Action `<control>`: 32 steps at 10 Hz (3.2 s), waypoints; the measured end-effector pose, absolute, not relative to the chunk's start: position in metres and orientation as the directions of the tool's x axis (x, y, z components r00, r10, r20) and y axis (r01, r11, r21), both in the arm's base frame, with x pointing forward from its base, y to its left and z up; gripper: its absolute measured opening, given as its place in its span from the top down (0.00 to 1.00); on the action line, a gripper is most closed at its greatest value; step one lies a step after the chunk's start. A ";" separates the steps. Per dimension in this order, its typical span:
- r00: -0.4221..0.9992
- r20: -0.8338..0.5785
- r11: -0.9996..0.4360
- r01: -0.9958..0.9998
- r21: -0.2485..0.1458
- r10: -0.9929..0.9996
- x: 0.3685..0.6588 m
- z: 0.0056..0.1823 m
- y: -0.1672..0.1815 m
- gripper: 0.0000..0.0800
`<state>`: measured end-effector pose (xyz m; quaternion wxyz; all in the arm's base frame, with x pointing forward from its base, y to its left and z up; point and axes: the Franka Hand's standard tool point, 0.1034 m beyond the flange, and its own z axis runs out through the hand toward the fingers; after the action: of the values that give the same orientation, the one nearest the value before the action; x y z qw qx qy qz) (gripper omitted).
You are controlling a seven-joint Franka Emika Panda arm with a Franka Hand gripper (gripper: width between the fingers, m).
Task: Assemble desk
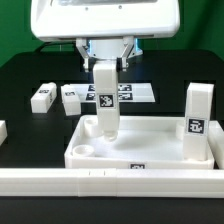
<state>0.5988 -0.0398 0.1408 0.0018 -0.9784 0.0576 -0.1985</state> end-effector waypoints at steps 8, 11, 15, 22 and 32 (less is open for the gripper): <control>0.917 0.395 -0.998 -0.061 0.007 -0.053 0.624 0.148 -0.060 0.64; 0.908 0.416 -0.998 -0.057 0.027 -0.041 0.630 0.147 -0.071 0.64; 0.900 0.435 -0.998 -0.046 0.040 -0.024 0.627 0.144 -0.066 0.64; 0.904 0.426 -0.998 -0.054 0.043 -0.031 0.624 0.136 -0.071 0.64; 0.884 0.467 -0.996 -0.056 0.065 -0.019 0.621 0.129 -0.070 0.23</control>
Offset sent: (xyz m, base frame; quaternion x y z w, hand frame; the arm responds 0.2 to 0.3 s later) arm 0.0000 0.0000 0.0000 0.0000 0.0000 0.0000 1.0000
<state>0.6211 -0.0704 0.1289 -0.0383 -0.9699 0.0195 -0.2398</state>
